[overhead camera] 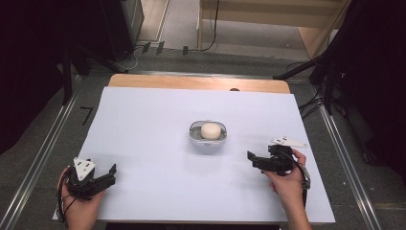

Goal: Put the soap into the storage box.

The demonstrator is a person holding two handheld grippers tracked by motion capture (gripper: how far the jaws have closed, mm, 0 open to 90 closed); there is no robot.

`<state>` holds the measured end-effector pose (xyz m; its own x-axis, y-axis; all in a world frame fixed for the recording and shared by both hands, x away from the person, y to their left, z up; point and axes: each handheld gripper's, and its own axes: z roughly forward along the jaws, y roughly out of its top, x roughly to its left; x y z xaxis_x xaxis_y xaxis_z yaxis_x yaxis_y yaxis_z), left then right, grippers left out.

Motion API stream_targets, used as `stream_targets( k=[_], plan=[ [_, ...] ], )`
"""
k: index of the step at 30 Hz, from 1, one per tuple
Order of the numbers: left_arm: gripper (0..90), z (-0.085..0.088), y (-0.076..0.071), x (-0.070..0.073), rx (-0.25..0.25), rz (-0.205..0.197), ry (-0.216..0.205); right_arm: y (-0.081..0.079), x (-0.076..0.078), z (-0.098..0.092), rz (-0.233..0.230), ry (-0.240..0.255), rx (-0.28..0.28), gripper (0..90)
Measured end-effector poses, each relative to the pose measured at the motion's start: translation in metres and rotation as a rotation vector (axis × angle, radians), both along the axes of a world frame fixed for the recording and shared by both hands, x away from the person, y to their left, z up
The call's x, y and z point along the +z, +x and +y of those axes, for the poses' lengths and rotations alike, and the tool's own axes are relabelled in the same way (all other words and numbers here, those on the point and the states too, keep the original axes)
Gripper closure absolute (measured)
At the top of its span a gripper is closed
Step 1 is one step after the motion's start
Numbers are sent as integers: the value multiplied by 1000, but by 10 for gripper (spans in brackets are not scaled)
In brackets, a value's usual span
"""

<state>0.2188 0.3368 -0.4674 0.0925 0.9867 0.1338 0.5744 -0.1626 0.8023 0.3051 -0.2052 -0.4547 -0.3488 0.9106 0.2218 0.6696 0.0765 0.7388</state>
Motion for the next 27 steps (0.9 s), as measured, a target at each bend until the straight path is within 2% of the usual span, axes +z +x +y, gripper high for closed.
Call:
stream_targets(
  k=[14, 27],
  plan=[
    [157, -1, -1, 0, 3, -4, 9, -22, -14, -48, 3, 16, -57, 105],
    [158, -1, 0, 0, 11, 3, 12, -45, -21, -85, -33, 53, -92, 87]
  ],
)
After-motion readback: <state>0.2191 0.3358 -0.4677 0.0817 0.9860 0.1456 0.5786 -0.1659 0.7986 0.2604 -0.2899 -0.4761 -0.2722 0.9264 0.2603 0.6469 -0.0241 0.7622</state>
